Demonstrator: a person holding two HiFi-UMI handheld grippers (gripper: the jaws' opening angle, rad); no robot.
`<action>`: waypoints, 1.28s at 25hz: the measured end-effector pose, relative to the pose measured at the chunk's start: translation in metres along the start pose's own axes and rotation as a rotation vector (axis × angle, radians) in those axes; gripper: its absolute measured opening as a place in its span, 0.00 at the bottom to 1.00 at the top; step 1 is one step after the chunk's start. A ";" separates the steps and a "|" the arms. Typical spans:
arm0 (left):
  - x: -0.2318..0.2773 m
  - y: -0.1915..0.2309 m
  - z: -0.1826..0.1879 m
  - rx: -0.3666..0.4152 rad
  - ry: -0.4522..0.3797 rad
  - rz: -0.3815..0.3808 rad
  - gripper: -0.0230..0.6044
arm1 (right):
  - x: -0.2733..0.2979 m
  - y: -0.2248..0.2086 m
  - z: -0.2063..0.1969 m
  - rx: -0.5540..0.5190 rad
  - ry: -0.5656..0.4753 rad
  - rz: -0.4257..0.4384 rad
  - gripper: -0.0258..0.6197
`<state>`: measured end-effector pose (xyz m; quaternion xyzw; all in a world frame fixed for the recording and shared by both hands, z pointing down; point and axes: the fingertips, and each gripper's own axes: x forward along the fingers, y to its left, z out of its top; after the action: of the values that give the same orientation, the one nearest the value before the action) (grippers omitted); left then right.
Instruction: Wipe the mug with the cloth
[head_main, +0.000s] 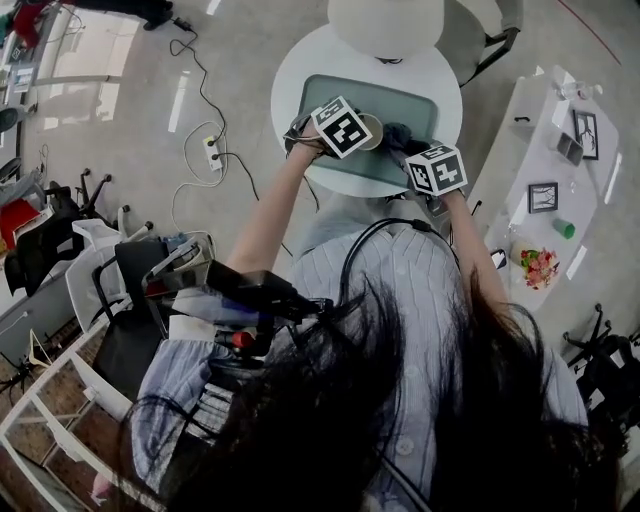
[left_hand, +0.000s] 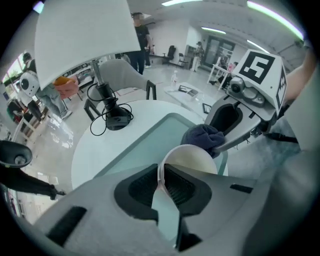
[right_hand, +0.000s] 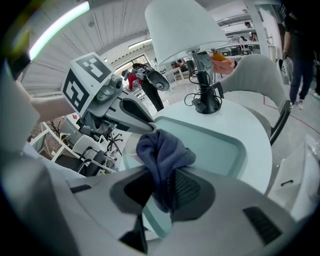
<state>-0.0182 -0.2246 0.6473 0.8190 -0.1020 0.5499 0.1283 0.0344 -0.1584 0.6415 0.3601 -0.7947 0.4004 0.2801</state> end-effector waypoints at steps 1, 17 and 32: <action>-0.001 0.001 -0.001 -0.033 -0.006 0.010 0.12 | 0.000 0.000 0.000 -0.003 0.001 0.002 0.19; -0.017 0.027 -0.033 -0.695 -0.140 0.196 0.12 | 0.009 0.018 -0.001 -0.044 0.023 0.049 0.19; -0.031 0.026 -0.033 -0.574 -0.155 0.181 0.12 | 0.015 0.031 -0.004 -0.047 0.034 0.067 0.19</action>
<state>-0.0666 -0.2378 0.6334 0.7764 -0.3351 0.4436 0.2968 0.0014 -0.1471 0.6406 0.3195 -0.8107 0.3969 0.2884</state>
